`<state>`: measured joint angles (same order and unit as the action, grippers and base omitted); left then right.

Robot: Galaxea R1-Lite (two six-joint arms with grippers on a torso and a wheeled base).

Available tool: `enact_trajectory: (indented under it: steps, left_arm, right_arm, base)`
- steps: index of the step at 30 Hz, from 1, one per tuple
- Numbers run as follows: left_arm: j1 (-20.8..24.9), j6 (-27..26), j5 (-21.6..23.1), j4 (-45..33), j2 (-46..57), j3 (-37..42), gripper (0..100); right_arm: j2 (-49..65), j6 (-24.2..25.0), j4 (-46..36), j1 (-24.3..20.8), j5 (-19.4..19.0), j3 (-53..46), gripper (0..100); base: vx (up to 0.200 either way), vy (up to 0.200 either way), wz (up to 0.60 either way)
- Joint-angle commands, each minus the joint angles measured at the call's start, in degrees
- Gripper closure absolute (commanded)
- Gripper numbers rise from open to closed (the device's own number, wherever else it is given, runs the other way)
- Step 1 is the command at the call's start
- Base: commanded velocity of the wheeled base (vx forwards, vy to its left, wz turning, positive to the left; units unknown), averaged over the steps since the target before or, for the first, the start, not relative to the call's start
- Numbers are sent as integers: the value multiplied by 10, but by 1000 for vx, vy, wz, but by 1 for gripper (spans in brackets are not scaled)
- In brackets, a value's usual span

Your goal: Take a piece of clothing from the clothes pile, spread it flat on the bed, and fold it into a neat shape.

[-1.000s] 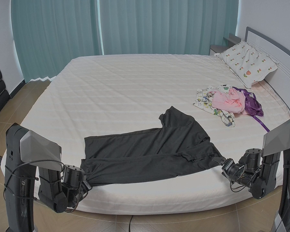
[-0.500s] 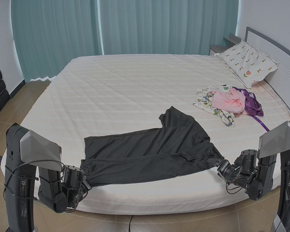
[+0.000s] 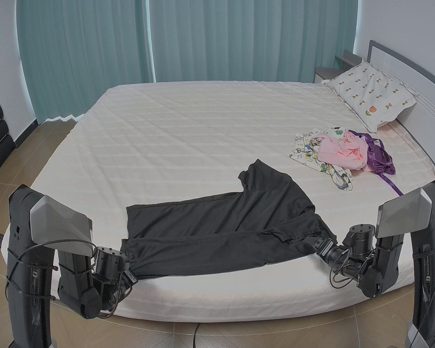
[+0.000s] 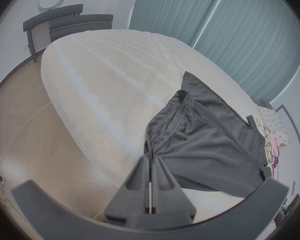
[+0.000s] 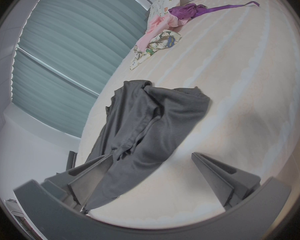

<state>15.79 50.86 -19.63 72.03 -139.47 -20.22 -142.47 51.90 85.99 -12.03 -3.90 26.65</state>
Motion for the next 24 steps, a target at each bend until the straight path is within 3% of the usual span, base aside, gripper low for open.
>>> enact_trajectory:
  steps: [1,5,10,11,24]
  left_arm:
    - [0,1,0,0,0,-2,100]
    - [0,1,0,0,0,-2,100]
    - [0,1,0,0,0,-5,100]
    - [0,1,0,0,0,-5,100]
    - [-4,0,-1,7,3,-4,100]
  right_arm:
    - [-18,-16,-18,-4,21,27,0]
    - [-43,-34,-27,-4,60,75,0]
    - [-40,-34,-60,-4,62,96,0]
    - [-43,-35,-62,-4,65,103,100]
    - [-29,-33,-53,-4,81,66,100]
  base:
    - [0,0,0]
    - [0,0,0]
    - [0,0,0]
    - [0,0,0]
    - [0,0,0]
